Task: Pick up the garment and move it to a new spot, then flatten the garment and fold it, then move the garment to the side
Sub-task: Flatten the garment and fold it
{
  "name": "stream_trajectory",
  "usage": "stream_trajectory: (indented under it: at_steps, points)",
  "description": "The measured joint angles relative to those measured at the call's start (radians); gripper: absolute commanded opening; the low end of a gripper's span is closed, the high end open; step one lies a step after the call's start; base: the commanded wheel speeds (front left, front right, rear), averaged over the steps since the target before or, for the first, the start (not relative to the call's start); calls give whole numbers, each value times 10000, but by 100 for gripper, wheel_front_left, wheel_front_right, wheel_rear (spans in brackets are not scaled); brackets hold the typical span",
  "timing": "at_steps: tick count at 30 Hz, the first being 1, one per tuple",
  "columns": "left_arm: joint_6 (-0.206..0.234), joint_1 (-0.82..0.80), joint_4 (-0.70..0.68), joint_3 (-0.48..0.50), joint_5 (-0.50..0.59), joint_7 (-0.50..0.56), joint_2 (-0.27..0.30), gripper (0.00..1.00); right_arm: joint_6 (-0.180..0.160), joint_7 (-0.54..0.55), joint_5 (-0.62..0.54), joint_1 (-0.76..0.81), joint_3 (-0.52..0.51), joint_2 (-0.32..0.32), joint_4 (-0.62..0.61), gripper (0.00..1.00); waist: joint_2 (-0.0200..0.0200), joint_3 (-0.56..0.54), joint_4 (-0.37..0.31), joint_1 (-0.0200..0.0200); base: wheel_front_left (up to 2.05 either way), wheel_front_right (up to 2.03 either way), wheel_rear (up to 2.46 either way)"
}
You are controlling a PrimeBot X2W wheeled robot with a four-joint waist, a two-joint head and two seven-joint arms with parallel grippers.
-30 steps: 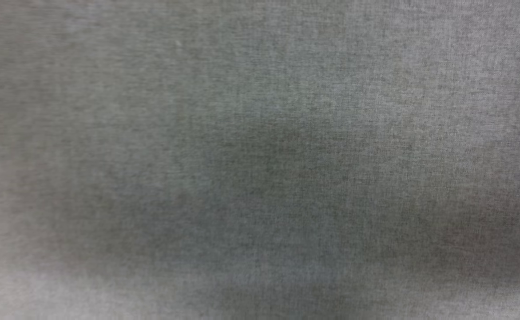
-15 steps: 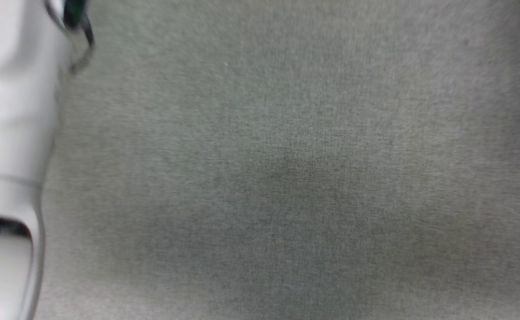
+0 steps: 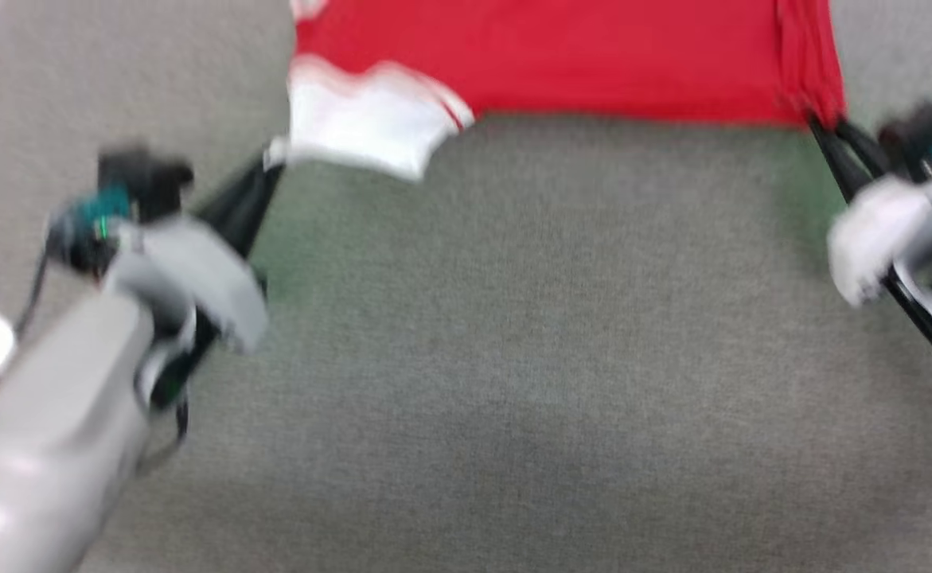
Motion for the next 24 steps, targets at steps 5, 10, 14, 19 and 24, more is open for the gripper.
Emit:
stream_trajectory:
  at_steps: [5,10,14,19,24]
  points:
    - [656,2269,-1703,-48,-554,215,688,0,0,428,1241,1874,479,-1534,-1992,0,0,-772,48,-1,0,0,0]
    - [1768,4360,-3444,42,-1127,391,1404,0,2,757,1766,3782,198,-2393,-3595,0,0,-1276,69,-1,0,0,0]
    - [2675,5795,-4694,153,-1616,401,1718,0,2,949,1768,5226,-493,-2706,-4477,0,0,-1483,65,-1,0,0,0]
    - [3547,7213,-5758,161,-2176,487,1866,0,2,1151,1467,7045,-1423,-2727,-5404,0,0,-1560,74,-1,0,0,0]
    - [4251,8413,-6452,245,-2807,533,1910,0,2,1323,1078,8765,-2477,-2383,-6274,0,0,-1524,74,0,0,0,0]
